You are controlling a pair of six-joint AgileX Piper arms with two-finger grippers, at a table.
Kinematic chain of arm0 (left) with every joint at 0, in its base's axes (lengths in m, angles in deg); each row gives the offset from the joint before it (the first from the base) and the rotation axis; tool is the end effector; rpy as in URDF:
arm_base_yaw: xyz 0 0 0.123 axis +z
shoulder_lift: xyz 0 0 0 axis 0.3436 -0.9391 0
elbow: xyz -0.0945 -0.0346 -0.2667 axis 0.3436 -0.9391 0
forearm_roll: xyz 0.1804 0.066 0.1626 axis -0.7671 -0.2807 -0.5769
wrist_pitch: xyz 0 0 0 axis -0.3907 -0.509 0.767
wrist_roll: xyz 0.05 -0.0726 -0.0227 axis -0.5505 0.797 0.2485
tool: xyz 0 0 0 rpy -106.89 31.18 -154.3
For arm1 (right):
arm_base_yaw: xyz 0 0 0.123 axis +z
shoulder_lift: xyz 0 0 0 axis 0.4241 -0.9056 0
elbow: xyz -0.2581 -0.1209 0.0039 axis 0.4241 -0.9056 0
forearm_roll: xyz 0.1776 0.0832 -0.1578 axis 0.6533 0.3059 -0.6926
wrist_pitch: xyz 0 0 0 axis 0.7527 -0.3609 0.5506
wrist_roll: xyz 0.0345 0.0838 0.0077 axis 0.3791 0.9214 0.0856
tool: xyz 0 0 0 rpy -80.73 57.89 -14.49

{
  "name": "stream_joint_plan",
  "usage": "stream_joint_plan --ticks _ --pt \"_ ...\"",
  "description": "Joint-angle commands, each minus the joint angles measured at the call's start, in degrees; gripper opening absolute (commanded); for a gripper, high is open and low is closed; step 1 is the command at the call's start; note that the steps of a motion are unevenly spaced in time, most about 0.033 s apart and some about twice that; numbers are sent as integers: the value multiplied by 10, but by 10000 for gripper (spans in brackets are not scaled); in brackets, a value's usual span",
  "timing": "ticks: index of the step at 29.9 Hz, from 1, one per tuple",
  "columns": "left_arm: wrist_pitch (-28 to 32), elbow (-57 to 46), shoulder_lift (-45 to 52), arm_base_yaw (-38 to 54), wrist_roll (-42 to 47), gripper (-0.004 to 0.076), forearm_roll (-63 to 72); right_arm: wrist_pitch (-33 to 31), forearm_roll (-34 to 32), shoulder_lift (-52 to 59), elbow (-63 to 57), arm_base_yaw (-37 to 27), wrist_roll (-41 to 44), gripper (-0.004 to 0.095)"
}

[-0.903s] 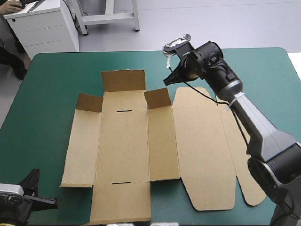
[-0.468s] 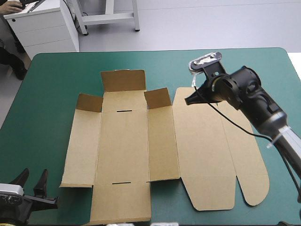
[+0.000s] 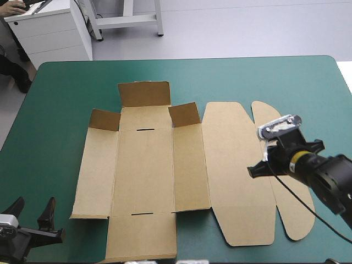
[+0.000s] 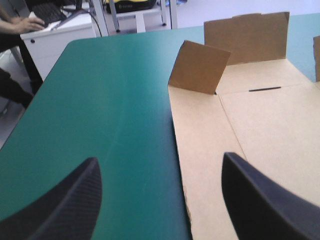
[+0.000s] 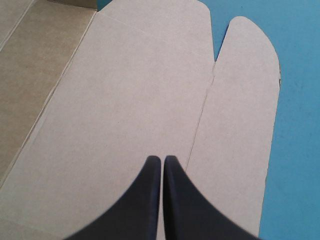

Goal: Fold the box

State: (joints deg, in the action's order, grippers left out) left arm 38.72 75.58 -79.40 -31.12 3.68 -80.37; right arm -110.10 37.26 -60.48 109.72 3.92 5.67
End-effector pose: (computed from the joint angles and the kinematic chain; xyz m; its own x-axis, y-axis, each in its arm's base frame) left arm 0.0106 0.0105 0.2970 -0.2763 0.0191 -0.9609 0.0524 0.9986 0.0048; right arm 0.1620 0.0731 0.3583 -0.5794 -0.3403 -0.7406 -0.3839 0.9155 -0.1204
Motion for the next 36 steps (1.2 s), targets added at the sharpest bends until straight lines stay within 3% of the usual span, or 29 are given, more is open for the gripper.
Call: stream_joint_plan --ticks 1,9,15,18,22,25,32,36 --pt "-17 64 -88 -2 14 479 -18 44 -5 70 -37 -3 1 -1" --pt "-6 156 -309 -2 -51 478 -40 19 56 172 -102 -3 0 -1" --pt "-2 161 -378 -2 -53 474 -57 3 69 217 -137 -3 -8 -1" --pt "-1 161 -395 -1 -29 473 -142 -1 76 238 -151 -3 -16 -1" --pt "7 167 -422 39 67 470 -245 -17 100 253 -151 -3 -24 -1" --pt "32 169 -448 94 48 463 -213 -24 109 254 -151 -3 -30 -1" --pt "68 175 -526 227 -131 463 24 -43 141 254 -151 -3 -45 -1" --pt "47 184 -557 260 -203 463 129 -51 150 254 -151 -1 -47 -1"
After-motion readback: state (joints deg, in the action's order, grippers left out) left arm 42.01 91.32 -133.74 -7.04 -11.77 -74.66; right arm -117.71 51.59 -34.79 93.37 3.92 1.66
